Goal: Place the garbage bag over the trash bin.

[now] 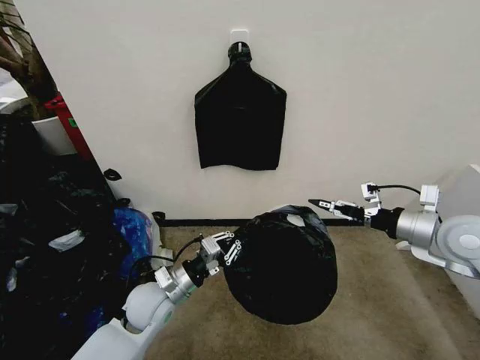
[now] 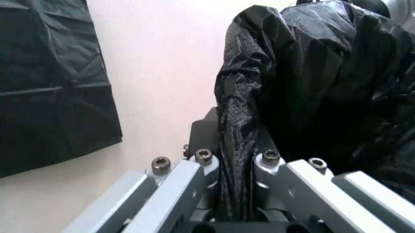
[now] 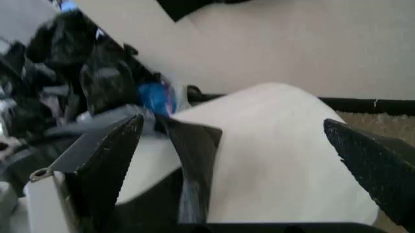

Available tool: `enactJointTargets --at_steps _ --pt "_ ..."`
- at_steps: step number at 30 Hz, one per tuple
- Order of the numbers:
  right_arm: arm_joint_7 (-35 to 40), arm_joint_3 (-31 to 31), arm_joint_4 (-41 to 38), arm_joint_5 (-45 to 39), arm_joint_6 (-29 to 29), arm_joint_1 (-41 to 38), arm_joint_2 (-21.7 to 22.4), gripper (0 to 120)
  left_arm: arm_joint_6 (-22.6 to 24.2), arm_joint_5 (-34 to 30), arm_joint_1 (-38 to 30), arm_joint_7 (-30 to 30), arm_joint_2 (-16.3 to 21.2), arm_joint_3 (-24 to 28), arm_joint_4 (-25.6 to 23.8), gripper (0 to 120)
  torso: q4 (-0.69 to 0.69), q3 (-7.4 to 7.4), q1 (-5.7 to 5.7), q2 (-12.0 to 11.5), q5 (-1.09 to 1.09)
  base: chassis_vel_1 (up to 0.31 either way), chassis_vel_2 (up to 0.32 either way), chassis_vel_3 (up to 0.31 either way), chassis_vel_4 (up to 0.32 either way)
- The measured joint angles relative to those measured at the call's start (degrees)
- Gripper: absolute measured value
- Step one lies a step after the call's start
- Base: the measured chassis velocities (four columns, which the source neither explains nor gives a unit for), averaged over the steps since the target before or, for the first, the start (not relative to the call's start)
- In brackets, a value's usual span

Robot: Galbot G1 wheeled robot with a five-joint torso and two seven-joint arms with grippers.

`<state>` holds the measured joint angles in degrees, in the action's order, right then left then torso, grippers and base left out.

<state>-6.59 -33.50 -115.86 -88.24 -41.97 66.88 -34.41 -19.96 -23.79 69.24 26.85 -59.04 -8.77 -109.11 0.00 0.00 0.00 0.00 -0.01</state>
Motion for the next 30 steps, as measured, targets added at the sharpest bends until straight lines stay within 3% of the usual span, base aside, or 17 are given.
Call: enactJointTargets --at_steps 30 --pt "-0.43 5.79 5.59 6.28 2.71 -3.14 -2.05 100 1.08 -2.12 2.54 0.72 1.37 -0.34 -5.43 4 0.0 0.0 0.0 0.0 0.01 0.0 0.0 0.0 0.0"
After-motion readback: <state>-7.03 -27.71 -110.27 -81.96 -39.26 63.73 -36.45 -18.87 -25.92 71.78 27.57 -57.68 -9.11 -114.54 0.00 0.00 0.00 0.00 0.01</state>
